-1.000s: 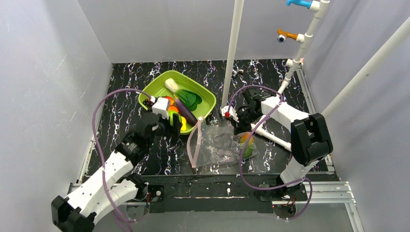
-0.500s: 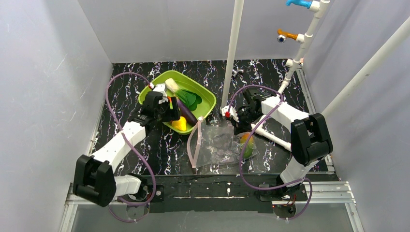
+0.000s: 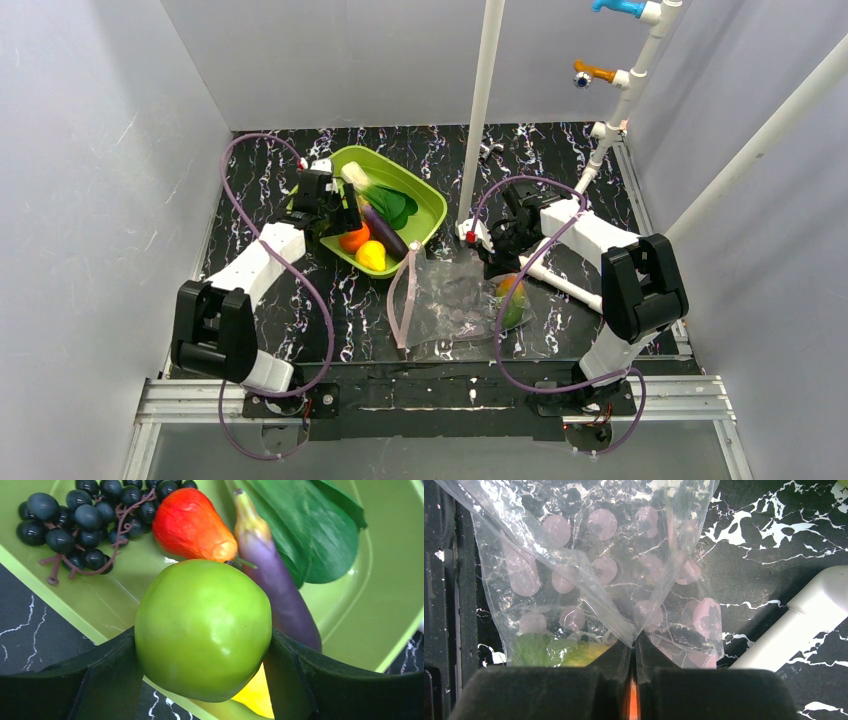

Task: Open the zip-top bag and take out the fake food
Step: Place the fake fruit in the bin.

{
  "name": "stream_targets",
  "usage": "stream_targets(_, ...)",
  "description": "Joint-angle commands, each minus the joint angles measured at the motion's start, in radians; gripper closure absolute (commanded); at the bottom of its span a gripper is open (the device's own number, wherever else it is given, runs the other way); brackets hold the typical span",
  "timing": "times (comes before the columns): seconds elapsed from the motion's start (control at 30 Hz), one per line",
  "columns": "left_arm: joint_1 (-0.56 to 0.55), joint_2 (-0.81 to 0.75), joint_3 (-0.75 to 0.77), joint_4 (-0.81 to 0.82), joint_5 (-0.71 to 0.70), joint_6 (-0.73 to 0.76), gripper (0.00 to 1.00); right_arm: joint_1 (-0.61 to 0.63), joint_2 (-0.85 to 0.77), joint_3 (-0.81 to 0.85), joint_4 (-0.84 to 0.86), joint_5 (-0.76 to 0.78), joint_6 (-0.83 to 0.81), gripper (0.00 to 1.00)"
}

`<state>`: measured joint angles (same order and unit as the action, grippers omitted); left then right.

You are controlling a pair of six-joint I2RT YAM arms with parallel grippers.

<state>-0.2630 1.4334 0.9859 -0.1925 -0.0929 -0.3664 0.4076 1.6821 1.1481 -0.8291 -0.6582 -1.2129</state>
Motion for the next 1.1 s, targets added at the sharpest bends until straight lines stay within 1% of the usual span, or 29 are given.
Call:
stream_targets(0.0,0.028,0.034,0.069,-0.035,-0.042,0.034,0.82,-0.004,-0.002,-0.008,-0.014,-0.03,-0.015,0.92)
stream_targets(0.03,0.031,0.044,0.08,-0.042,-0.045,0.04,0.76,-0.005,-0.004,-0.008,-0.013,-0.03,-0.014,0.91)
stream_targets(0.07,0.035,0.054,0.093,-0.047,-0.049,0.043,0.72,-0.005,-0.004,-0.008,-0.012,-0.03,-0.013,0.9)
stream_targets(0.17,0.039,0.08,0.126,-0.063,-0.059,0.055,0.67,-0.004,-0.005,-0.012,-0.005,-0.03,-0.012,0.86)
stream_targets(0.27,0.043,0.093,0.134,-0.063,-0.067,0.06,0.56,-0.004,-0.011,-0.018,0.001,-0.029,-0.01,0.81)
stream_targets(0.4,0.052,0.103,0.136,-0.064,-0.07,0.066,0.49,-0.004,-0.014,-0.021,0.005,-0.03,-0.009,0.77)
stream_targets(0.47,0.055,0.106,0.136,-0.067,-0.071,0.067,0.41,-0.005,-0.015,-0.022,0.008,-0.029,-0.008,0.75)
stream_targets(0.6,0.059,0.108,0.136,-0.068,-0.061,0.068,0.36,-0.004,-0.016,-0.024,0.011,-0.029,-0.006,0.73)
stream_targets(0.7,0.061,0.108,0.14,-0.071,-0.056,0.071,0.29,-0.006,-0.018,-0.027,0.015,-0.027,-0.005,0.71)
stream_targets(0.73,0.061,0.106,0.142,-0.073,-0.055,0.075,0.25,-0.005,-0.016,-0.026,0.016,-0.026,-0.004,0.7)
stream_targets(0.77,0.062,0.105,0.144,-0.076,-0.052,0.076,0.18,-0.005,-0.017,-0.027,0.017,-0.027,-0.004,0.7)
stream_targets(0.8,0.062,0.104,0.146,-0.08,-0.051,0.077,0.06,-0.004,-0.017,-0.028,0.019,-0.026,-0.002,0.7)
stream_targets(0.83,0.063,0.103,0.146,-0.083,-0.049,0.078,0.02,-0.004,-0.017,-0.029,0.021,-0.027,-0.001,0.7)
stream_targets(1.07,0.064,0.055,0.146,-0.106,-0.033,0.075,0.02,-0.005,-0.016,-0.03,0.022,-0.027,0.002,0.69)
